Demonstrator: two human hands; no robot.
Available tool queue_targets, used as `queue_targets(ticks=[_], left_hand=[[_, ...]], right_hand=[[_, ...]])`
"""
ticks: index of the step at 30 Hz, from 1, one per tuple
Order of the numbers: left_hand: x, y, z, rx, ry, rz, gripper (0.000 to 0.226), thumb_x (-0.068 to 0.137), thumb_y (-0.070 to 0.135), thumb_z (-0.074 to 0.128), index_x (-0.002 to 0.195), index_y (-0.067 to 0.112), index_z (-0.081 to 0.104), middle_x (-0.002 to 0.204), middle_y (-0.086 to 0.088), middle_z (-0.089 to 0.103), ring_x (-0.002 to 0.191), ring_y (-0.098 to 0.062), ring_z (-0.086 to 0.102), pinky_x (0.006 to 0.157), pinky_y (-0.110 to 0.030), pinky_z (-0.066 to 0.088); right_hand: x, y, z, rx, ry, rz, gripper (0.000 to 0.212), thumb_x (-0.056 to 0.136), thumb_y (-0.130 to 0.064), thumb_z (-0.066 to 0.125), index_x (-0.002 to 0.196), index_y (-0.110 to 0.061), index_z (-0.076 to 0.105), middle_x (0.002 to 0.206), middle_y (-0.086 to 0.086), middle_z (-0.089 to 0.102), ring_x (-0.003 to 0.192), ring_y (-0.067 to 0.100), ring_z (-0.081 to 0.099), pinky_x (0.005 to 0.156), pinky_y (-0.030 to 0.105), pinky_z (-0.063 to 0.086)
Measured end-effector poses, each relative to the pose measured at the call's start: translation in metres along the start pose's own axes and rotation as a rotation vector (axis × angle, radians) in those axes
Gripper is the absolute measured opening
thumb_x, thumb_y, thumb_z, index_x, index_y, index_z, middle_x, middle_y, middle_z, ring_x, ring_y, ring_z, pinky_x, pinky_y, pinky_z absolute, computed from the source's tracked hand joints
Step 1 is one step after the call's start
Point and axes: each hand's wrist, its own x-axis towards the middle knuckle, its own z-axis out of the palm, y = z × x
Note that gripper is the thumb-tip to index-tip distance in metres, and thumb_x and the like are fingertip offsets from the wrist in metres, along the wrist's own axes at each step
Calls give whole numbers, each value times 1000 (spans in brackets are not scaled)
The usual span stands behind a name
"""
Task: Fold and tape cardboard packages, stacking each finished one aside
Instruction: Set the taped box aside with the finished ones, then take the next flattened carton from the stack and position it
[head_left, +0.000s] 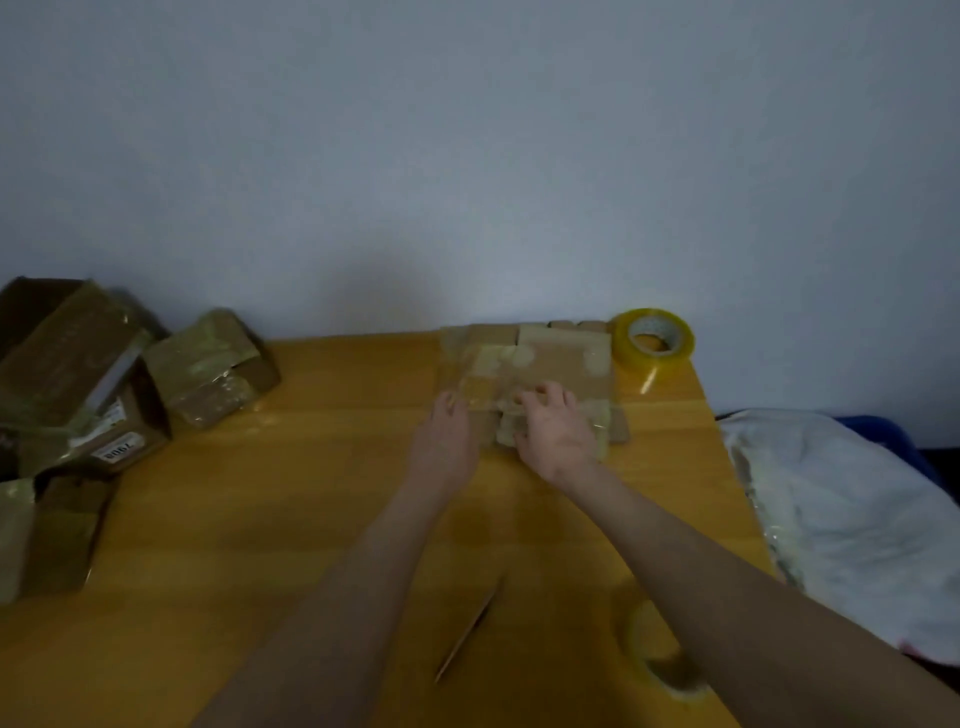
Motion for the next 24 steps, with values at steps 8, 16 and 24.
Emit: queue_targets(ticks=[8,16,24], left_hand=[[-23,78,29,-19,-16,53,55,94,12,51,145,10,29,153,-10,21,139,-24,27,109,-33,35],[-13,115,71,-85,-70,33,58,93,12,56,145,9,30,154,-9,21,139,-24,27,108,-33,33],[9,128,105,-197,5,-153,50,94,13,50,142,13,35,152,-9,26,138,-24,30,109,-34,34]], right_hand=[[-27,79,-19,2,-10,57,44,95,-22,51,137,-18,42,143,10,32,131,32,31,106,41,36],[-11,130,-6,402,-81,367,54,91,-34,61,137,-15,39,137,11,38,118,32,48,95,41,46],[60,146,13,1065,-53,542,89,68,-40,83,137,-6,40,136,11,54,121,30,54,102,43,45]])
